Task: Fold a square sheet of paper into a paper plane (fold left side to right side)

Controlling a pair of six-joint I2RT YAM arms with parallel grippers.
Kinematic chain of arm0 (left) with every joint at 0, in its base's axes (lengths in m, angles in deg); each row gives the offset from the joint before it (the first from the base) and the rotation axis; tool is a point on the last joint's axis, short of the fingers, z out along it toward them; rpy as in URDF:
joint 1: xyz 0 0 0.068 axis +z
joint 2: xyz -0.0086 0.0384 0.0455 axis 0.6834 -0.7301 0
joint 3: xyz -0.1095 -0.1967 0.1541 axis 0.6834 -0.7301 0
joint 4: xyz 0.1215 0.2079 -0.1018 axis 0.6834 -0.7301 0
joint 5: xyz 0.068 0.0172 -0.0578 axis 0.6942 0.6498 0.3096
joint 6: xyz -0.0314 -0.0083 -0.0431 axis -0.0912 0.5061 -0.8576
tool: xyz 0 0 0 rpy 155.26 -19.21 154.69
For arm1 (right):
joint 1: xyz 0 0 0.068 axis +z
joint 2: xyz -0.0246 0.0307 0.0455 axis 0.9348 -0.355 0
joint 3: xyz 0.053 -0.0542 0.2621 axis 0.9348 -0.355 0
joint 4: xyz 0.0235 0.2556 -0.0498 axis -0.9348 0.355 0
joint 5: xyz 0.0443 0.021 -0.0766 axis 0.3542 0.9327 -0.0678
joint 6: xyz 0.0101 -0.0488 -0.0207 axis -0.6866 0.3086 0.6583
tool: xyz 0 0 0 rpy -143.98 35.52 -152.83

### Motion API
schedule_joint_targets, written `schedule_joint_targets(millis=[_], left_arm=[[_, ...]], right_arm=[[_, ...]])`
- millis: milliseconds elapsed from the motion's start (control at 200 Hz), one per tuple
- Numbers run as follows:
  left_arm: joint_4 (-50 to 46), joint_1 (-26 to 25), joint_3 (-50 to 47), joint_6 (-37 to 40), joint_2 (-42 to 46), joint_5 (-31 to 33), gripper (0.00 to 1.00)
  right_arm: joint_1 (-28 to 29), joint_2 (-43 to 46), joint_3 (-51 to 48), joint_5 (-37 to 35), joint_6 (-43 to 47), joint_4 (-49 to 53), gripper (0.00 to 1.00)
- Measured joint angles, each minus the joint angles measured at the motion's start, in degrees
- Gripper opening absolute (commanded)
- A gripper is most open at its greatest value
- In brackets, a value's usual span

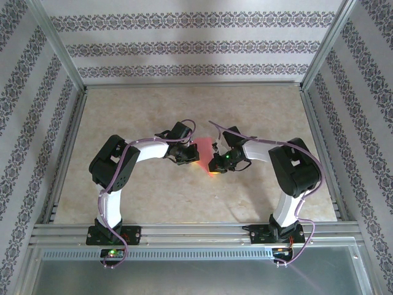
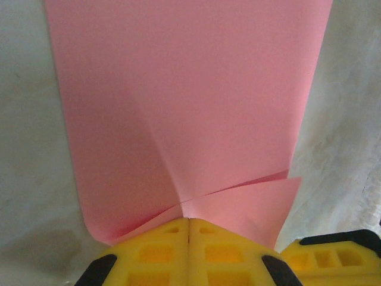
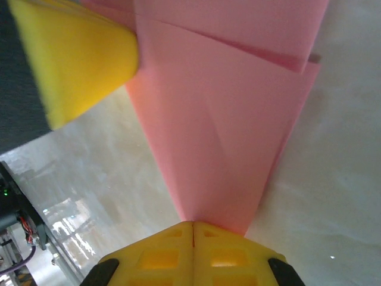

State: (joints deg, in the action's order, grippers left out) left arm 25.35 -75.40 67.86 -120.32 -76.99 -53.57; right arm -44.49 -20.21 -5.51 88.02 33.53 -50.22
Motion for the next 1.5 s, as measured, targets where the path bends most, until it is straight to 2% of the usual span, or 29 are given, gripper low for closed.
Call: schedule_joint_targets(millis=[120, 260, 310, 495, 670, 904, 1504], left_arm=[[0.0, 0.0, 0.02, 0.0, 0.02, -0.02, 0.0], [0.46, 0.0, -0.39, 0.02, 0.31, -0.02, 0.1], [0.72, -0.02, -1.14, 0.07, 0.85, 0.0, 0.11], [0.94, -1.16, -5.49, 1.27, 5.18, 1.42, 0.05], [2.16, -4.28, -8.15, 1.79, 8.37, 1.84, 0.02], [3.5, -6.99, -7.91, 2.58, 8.33, 2.84, 0.02], [3.54, -7.13, -4.13, 4.17, 4.42, 4.79, 0.01]], right_arm=[[0.31, -0.39, 0.0, -0.76, 0.07, 0.24, 0.0], [0.31, -0.55, 0.5, -1.64, 0.04, 1.11, 0.0], [0.33, -0.74, 1.03, -2.12, 0.04, 1.9, 0.0], [0.85, -1.03, 2.08, -3.5, 0.04, 3.58, 0.0], [1.11, -1.05, 2.34, -4.22, 0.17, 4.02, 0.0], [1.64, -1.18, 2.95, -5.25, 0.22, 4.87, 0.0], [1.81, -1.57, 3.74, -5.88, 0.42, 5.92, 0.0]])
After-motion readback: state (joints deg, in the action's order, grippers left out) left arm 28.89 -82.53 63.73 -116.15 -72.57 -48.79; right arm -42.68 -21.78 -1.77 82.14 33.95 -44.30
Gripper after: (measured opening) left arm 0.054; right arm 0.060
